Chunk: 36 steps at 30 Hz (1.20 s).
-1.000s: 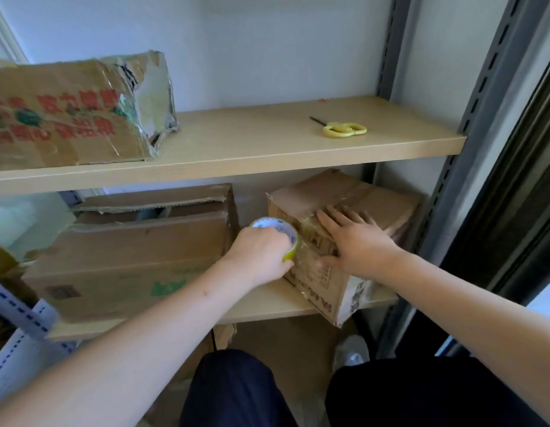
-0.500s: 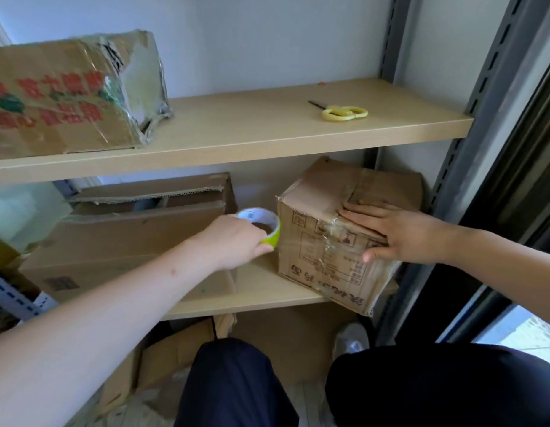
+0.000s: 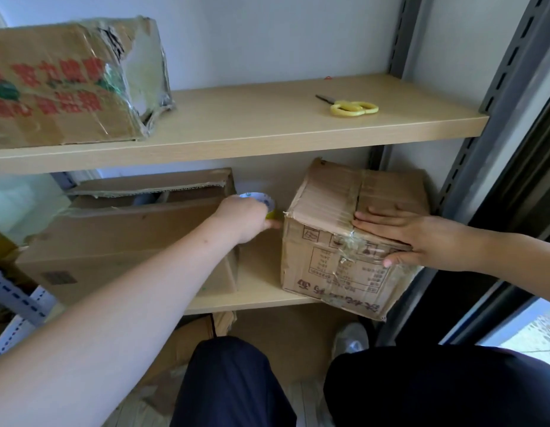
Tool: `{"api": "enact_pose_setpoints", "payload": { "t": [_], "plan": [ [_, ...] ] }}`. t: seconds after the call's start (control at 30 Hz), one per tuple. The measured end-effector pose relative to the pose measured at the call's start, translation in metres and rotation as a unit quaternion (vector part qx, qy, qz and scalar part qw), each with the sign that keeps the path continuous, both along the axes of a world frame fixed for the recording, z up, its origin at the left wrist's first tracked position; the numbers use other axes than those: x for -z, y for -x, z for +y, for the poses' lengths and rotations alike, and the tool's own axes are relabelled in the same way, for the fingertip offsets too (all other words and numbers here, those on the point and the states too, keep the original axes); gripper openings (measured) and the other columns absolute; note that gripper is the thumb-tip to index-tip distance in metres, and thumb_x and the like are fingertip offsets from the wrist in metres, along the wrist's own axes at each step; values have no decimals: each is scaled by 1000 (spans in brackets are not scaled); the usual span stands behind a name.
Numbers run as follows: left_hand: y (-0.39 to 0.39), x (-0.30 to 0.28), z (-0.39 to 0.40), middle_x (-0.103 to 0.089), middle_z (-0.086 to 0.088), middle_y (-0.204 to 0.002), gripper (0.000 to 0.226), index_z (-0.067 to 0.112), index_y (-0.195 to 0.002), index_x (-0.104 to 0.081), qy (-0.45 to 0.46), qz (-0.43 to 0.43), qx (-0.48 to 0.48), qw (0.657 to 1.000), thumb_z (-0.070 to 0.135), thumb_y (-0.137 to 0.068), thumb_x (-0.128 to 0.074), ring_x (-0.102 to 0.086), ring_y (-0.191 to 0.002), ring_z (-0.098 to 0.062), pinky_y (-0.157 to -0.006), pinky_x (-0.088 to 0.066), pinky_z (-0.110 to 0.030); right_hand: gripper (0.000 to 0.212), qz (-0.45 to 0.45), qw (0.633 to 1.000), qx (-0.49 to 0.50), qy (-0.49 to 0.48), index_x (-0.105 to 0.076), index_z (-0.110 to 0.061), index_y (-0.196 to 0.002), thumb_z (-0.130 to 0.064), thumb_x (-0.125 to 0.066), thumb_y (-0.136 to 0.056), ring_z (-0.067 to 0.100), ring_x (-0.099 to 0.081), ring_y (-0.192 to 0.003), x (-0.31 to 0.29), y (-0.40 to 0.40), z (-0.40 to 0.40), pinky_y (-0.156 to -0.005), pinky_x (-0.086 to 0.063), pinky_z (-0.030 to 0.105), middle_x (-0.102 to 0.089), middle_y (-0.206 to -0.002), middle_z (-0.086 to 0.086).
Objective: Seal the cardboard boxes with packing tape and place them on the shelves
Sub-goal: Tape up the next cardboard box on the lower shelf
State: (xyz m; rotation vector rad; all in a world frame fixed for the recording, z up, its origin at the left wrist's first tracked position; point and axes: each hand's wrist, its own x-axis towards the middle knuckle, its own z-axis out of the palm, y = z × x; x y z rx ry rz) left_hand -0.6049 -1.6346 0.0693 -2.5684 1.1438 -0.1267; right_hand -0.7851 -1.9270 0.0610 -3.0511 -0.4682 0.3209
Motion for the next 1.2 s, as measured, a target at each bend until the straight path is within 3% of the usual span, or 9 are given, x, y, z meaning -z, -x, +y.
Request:
{"api": "enact_pose_setpoints", "payload": {
  "t": [0.1,0.2,0.27,0.33,0.43,0.53,0.77,1.0,1.2],
  "plan": [
    [4,-9,-15,-61,0,-72,23,12,-91,-50,26,33,30,999,32,-101,-47,-62,-80,-25,-77,-52,-34,73,7,999,15,-27,-4,-56,-148,-77,-37,-87,-6,5,-148,-14,5,3,-123,-8,26,5,-156,-37],
    [9,-9,-14,-67,-1,-58,26,9,-86,-64,47,139,0,989,26,-97,-47,-66,-66,-18,-74,-56,-35,76,-33,996,73,-37,-22,-51,-144,-81,-43,-78,9,-29,-142,-29,-2,39,-114,-34,34,-19,-156,-25],
    [21,-1,-17,-70,-3,-64,33,12,-72,-64,54,133,17,990,30,-94,-48,-66,-68,-19,-77,-57,-37,105,-57,990,125,-39,-10,-39,-152,-90,-44,-66,19,-29,-144,-26,-21,79,-113,-36,41,-15,-162,-12],
    [31,6,-20,-72,-5,-85,30,12,-85,-69,58,24,76,995,37,-90,-51,-67,-86,-25,-81,-55,-37,124,-92,987,133,-2,3,-27,-157,-90,-50,-64,27,-14,-150,-11,-45,119,-121,-23,45,-8,-166,-1],
    [22,10,-5,-69,-7,-94,30,17,-87,-66,43,1,60,997,44,-87,-54,-66,-92,-29,-79,-54,-37,115,-184,974,131,33,-16,-16,-157,-82,-56,-72,26,-19,-150,8,-64,154,-117,-28,42,-24,-162,5],
    [16,11,21,-67,-2,-83,38,18,-75,-61,38,151,43,987,54,-82,-51,-66,-75,-21,-69,-58,-39,100,-250,964,86,16,-31,-19,-154,-79,-55,-77,20,-34,-145,16,-61,154,-107,-46,41,-38,-156,1],
    [54,11,37,-71,3,-83,20,19,-84,-61,6,288,78,954,37,-88,-53,-64,-79,-13,-74,-55,-35,76,-203,972,70,-99,-43,-45,-144,-67,-67,-75,-2,-36,-139,8,-29,125,-107,-38,22,-43,-149,-21],
    [83,24,36,-52,0,-70,24,15,-95,-60,51,13,148,988,32,-100,-45,-65,-74,-27,-66,-53,-36,83,-330,933,141,-38,-49,-21,-142,-55,-77,-72,19,-53,-131,31,-22,154,-102,-46,37,-56,-142,0],
    [52,8,35,-54,4,-56,62,13,-74,-56,41,45,44,997,70,-92,-39,-56,-56,-15,-57,-45,-31,73,-310,945,77,-70,-52,-26,-143,-54,-69,-78,7,-47,-134,31,-3,130,-103,-50,34,-53,-143,-10]
  ]
}}
